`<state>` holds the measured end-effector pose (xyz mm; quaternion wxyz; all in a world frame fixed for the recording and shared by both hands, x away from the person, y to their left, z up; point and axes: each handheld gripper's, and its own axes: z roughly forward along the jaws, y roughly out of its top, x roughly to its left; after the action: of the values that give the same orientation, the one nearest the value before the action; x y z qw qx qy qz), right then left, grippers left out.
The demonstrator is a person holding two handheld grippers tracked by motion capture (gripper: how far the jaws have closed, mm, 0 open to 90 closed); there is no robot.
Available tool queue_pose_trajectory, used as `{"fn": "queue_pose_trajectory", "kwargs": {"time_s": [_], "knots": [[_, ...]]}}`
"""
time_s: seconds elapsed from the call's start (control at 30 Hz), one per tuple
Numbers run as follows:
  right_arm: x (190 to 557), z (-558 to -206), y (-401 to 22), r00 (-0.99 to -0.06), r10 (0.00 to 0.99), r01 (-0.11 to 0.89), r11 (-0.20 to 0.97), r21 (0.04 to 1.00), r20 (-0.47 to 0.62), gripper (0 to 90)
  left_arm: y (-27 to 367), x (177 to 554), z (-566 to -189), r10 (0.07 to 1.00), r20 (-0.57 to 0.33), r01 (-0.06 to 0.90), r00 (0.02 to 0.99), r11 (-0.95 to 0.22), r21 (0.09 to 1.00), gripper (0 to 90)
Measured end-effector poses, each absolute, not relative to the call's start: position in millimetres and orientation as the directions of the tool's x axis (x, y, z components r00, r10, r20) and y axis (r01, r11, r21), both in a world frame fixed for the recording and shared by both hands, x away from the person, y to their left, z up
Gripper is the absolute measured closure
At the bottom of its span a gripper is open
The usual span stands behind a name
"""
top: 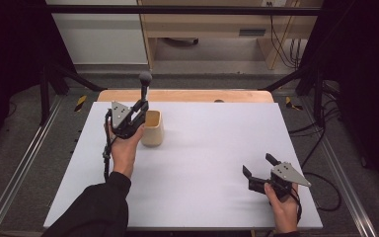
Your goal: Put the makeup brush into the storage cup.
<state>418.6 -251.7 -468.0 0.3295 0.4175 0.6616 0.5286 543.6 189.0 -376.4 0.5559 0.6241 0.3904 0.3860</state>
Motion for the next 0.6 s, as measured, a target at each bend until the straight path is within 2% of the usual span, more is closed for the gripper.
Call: {"fn": "queue_pose_trajectory", "kwargs": {"time_s": [0.17,0.6], "knots": [[418.9,-468.5,-252.3,-0.437,0.899,0.201,0.095,0.975,0.002,5.8,187.9,544.7,-379.2,0.912,0.084,0.045,0.402,-0.112,0.993,74.5],[419.2,-469.3,-251.7,-0.441,0.897,0.208,0.092,0.974,0.009,5.9,189.6,549.3,-385.7,0.908,0.074,0.042,0.412,-0.1,0.994,74.5]]}}
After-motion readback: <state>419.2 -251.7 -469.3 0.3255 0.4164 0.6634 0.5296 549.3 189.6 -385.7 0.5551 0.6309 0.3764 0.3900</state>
